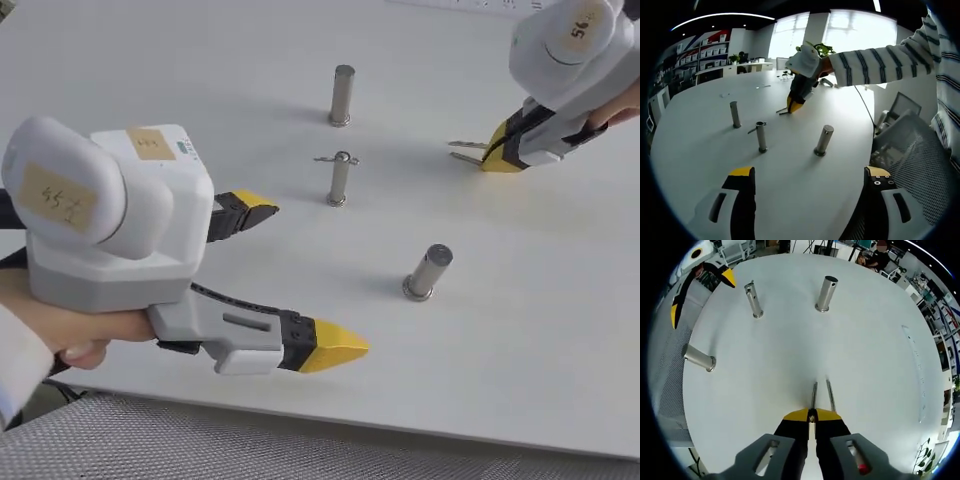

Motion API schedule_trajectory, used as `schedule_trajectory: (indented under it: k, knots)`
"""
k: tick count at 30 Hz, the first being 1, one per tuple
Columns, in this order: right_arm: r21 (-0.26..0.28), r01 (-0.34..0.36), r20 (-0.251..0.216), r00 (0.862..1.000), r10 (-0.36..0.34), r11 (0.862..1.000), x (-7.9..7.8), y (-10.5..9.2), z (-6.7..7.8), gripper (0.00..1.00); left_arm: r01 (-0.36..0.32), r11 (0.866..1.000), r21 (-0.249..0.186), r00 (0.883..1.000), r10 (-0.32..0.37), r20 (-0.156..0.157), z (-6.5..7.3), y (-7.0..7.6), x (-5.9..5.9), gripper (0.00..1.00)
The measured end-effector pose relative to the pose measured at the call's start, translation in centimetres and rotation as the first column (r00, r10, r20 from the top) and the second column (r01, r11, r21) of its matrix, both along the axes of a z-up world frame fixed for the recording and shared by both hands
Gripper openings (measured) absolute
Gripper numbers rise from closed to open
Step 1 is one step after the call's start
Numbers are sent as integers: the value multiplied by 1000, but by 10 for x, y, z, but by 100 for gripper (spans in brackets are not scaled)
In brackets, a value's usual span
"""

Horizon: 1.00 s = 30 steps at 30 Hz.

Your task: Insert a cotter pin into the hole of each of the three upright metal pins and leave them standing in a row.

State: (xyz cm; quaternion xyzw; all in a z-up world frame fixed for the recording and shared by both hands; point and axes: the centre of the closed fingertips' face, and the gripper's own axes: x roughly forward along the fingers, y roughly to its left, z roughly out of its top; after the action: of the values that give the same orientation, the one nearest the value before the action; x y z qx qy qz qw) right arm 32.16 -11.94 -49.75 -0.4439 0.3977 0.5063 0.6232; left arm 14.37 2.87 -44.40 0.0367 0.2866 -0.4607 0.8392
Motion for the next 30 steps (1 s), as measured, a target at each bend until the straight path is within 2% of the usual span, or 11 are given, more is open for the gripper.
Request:
schedule_trajectory:
  k: [4,7,9,13,15,17,20,24,30]
  knots:
    - [-10,7,6,1000,-7,1000,0,2,0,0,-2,1000,6,1000,2,-1,-1,1,1,88]
    - [-2,12,42,999,-12,1000,2,3,-1,0,-5,1000,-2,1000,5,-5,-1,1,2,88]
    - [-3,-1,49,999,1,1000,2,3,-2,0,-5,1000,-2,1000,5,-5,-2,2,2,88]
    - [22,35,22,999,-35,999,1,4,-1,0,0,1000,0,1000,0,-7,-2,2,2,88]
    - [24,31,14,999,-31,999,6,5,-1,0,1,1000,2,1000,0,-8,-2,2,3,88]
    - [26,34,9,999,-34,999,2,5,-1,0,0,1000,3,1000,0,-5,-2,2,3,88]
    - [50,42,12,999,-43,998,1,5,-1,0,-11,1000,19,1000,11,13,-1,5,6,86]
    - [70,55,13,998,-56,996,-2,6,0,0,-22,1000,12,1000,22,22,1,6,9,86]
    - [70,54,20,998,-55,996,-6,6,1,0,-18,1000,18,999,18,28,4,7,9,86]
